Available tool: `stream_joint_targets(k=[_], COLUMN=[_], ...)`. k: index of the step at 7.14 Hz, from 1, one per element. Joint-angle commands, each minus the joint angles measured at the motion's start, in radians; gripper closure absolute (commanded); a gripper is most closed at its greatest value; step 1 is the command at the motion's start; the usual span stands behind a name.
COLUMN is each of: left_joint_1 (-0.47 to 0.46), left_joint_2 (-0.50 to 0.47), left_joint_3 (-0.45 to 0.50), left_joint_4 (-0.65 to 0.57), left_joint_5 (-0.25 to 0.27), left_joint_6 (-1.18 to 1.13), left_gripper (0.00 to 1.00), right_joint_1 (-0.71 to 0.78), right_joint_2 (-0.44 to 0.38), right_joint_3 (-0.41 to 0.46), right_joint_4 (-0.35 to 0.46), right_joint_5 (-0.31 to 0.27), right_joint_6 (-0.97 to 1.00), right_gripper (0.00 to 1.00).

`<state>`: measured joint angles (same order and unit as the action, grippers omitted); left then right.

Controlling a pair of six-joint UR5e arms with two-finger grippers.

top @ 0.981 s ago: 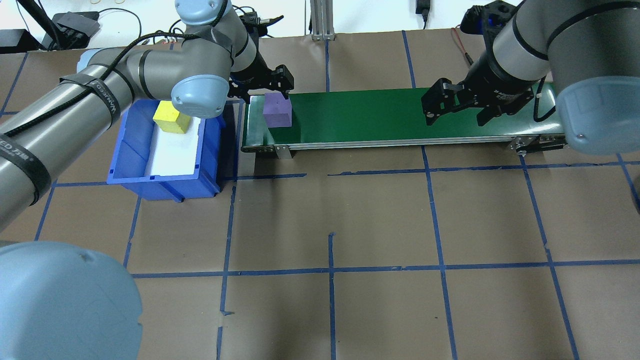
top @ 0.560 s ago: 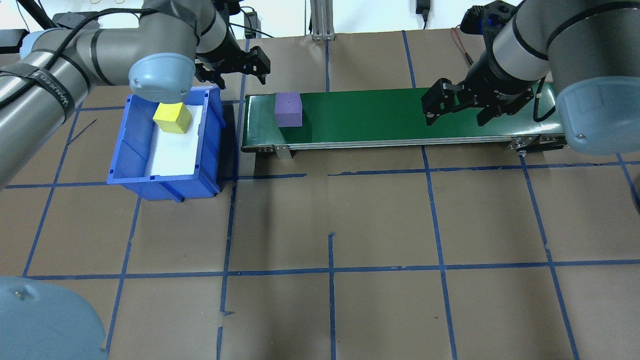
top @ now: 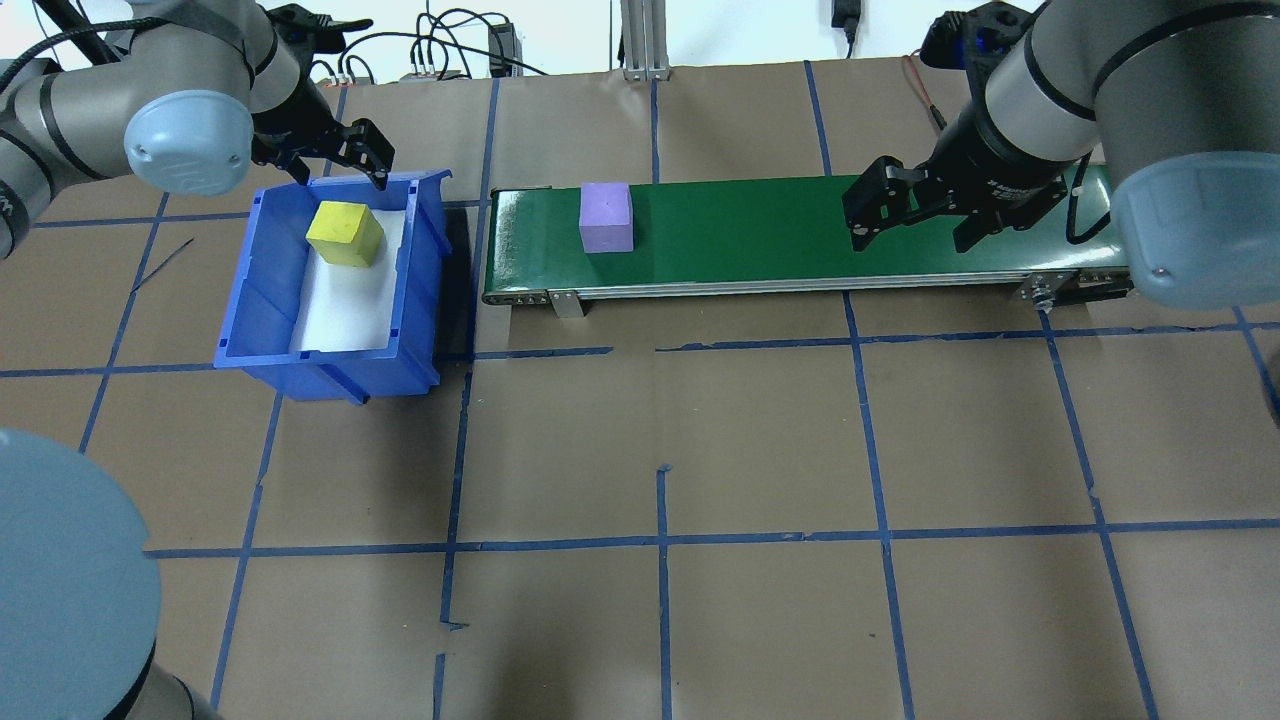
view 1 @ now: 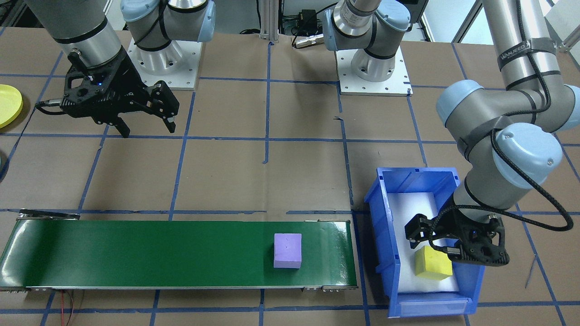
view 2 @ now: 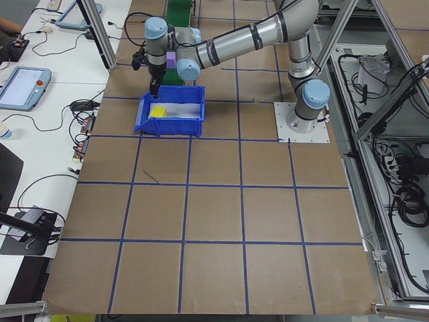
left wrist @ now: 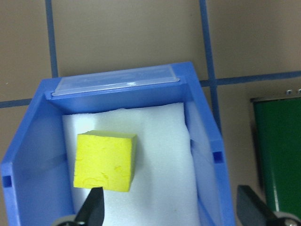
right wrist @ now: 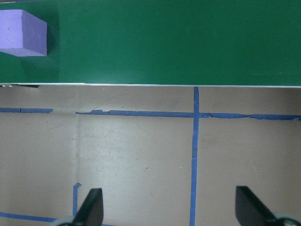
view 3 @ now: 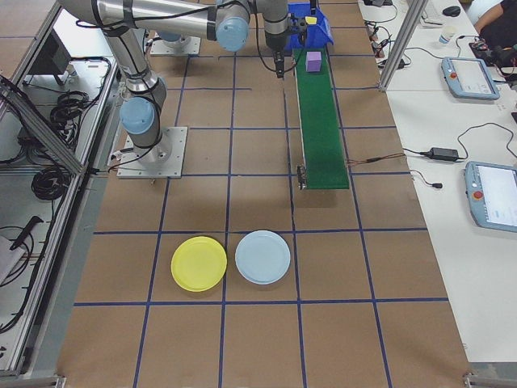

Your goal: Move block left to right into plate

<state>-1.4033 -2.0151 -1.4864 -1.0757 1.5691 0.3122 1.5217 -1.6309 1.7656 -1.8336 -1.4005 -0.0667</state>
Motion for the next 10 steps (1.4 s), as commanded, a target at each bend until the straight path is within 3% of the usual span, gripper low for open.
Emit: stream_joint_targets(k=[1, 10], left_joint_1=[0.035, 0.035], left_joint_2=[-0.047, -0.099], left_joint_3=[-0.008, -0.025], left_joint_4=[0.005, 0.076], left_joint_5=[0.015, 0.009], left_joint_6=[0.111, 0.103], left_gripper=[0.00, 0.02], right_joint_1=[0.000, 0.000], right_joint_2=[0.000, 0.000], right_joint_3=[0.002, 0.002], right_joint_4=[0.000, 0.000], right_joint_5=[0.000, 0.000], right_joint_6=[0.001, -0.001], right_gripper=[0.00, 0.00])
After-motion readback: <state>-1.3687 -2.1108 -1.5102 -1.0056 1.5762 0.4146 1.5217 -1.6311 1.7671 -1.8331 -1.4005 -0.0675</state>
